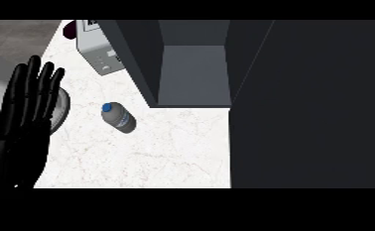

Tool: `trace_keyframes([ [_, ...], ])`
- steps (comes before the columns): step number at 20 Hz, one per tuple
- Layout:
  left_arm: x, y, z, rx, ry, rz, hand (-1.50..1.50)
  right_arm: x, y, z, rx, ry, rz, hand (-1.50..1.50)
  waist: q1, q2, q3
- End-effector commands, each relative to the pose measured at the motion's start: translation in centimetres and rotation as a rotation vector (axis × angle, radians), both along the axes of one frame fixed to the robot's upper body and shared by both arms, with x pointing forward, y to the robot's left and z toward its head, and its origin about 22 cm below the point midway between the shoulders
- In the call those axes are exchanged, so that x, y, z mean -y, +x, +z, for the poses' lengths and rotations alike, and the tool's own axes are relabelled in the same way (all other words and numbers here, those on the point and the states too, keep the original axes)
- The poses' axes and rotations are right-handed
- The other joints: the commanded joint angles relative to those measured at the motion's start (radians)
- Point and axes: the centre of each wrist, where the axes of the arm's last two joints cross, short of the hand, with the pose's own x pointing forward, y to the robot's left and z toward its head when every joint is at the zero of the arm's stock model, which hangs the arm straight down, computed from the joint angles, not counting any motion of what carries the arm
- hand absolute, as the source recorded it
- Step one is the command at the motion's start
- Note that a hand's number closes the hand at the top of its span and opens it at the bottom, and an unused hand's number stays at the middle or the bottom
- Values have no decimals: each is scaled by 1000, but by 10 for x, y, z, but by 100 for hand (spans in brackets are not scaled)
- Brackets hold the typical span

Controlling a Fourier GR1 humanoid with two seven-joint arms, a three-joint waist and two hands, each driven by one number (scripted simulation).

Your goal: Pick up the bottled water, place it into the cabinet and close the cabinet

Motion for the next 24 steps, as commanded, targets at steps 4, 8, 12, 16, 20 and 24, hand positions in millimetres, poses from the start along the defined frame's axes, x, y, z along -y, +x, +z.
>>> trace_keyframes([
  [4, 51, 5, 1, 13, 6, 52, -150, 10, -23, 5, -24, 38, -9, -150, -4, 13, 3],
  [8, 60, -2, -6, -259, -198, -51, -150, -9, -40, -9, -186, 157, 221, -150, -20, 11, 4],
  [12, 73, -23, 18, -267, -246, -36, -150, 2, -66, 8, -194, 178, 202, -150, -6, 9, 4],
  [16, 112, -42, 15, -270, -245, -49, -150, 15, -87, 22, -208, 169, 246, -150, -8, 10, 4],
  [20, 109, -53, 28, -279, -254, -60, -150, 22, -105, 40, -212, 156, 246, -150, -8, 10, 3],
  [24, 113, -68, 43, -279, -262, -38, -150, 11, -106, 49, -210, 177, 250, -150, -3, 9, 3],
])
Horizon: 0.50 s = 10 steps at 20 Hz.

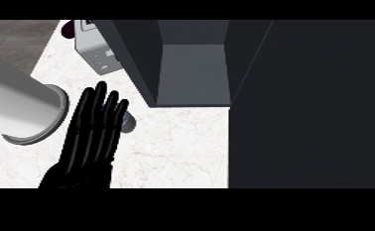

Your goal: Pick up the bottled water, place it into the cabinet and close the cabinet

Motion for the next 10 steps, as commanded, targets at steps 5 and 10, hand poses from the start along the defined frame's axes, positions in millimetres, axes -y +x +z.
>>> trace_keyframes([
  [5, 9, -18, 18, -13, 4, 36, -150, 4, -34, 30, 41, 61, 40, -150, -7, -1, 1],
  [10, 5, -28, 26, -17, -8, 41, -150, 5, -30, 31, 51, 57, 38, -150, 0, -1, 0],
])
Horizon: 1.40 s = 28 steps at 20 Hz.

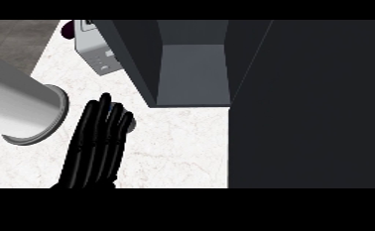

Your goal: Pick up the bottled water, place it into the cabinet and close the cabinet

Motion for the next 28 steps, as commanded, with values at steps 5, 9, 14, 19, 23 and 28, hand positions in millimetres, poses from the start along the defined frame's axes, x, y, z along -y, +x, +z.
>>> trace_keyframes([
  [5, -3, -12, 4, -5, -6, 47, -150, -1, -36, 23, 41, 102, 69, -150, -6, -2, 0],
  [9, -8, -13, -2, 11, 12, 123, -150, -6, -42, 29, 53, 102, 56, -150, -1, -4, -1],
  [14, -19, 0, -14, 21, 26, 227, -150, 1, -44, 24, 51, 86, 62, -150, -6, 0, -2],
  [19, -31, -2, -28, -45, 45, 253, -150, 2, -48, 29, 65, 83, 67, -150, -2, 1, -3],
  [23, -51, 3, -36, -92, 85, 278, -150, 6, -54, 27, 66, 92, 62, -150, -10, 1, -3],
  [28, -71, 23, -70, -142, 102, 305, -150, 11, -50, 24, 55, 70, 84, -150, -11, 3, -5],
])
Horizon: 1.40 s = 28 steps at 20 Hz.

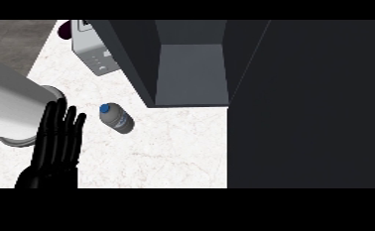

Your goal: Pick up the bottled water, place it into the cabinet and close the cabinet

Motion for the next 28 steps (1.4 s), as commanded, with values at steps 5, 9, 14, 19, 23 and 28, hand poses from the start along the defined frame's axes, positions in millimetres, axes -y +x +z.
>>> trace_keyframes([
  [5, -35, 32, -48, -49, 69, 4, -150, -7, -24, 32, 65, 80, 69, -150, -4, 2, 0],
  [9, -59, 52, -66, -50, 67, 18, -150, -9, -34, 29, 76, 88, 78, -150, -17, 2, -1],
  [14, -68, 49, -98, -66, 68, 23, -150, -1, -37, 29, 58, 88, 91, -150, -2, 1, 0],
  [19, -75, 68, -121, -97, 83, 66, -150, -1, -40, 29, 88, 87, 74, -150, -3, 2, 1],
  [23, -92, 80, -139, -132, 70, 81, -150, 2, -40, 34, 90, 79, 80, -150, -4, 3, 0],
  [28, -90, 73, -182, -165, 56, 42, -150, 9, -39, 28, 77, 83, 93, -150, -1, 3, 0],
])
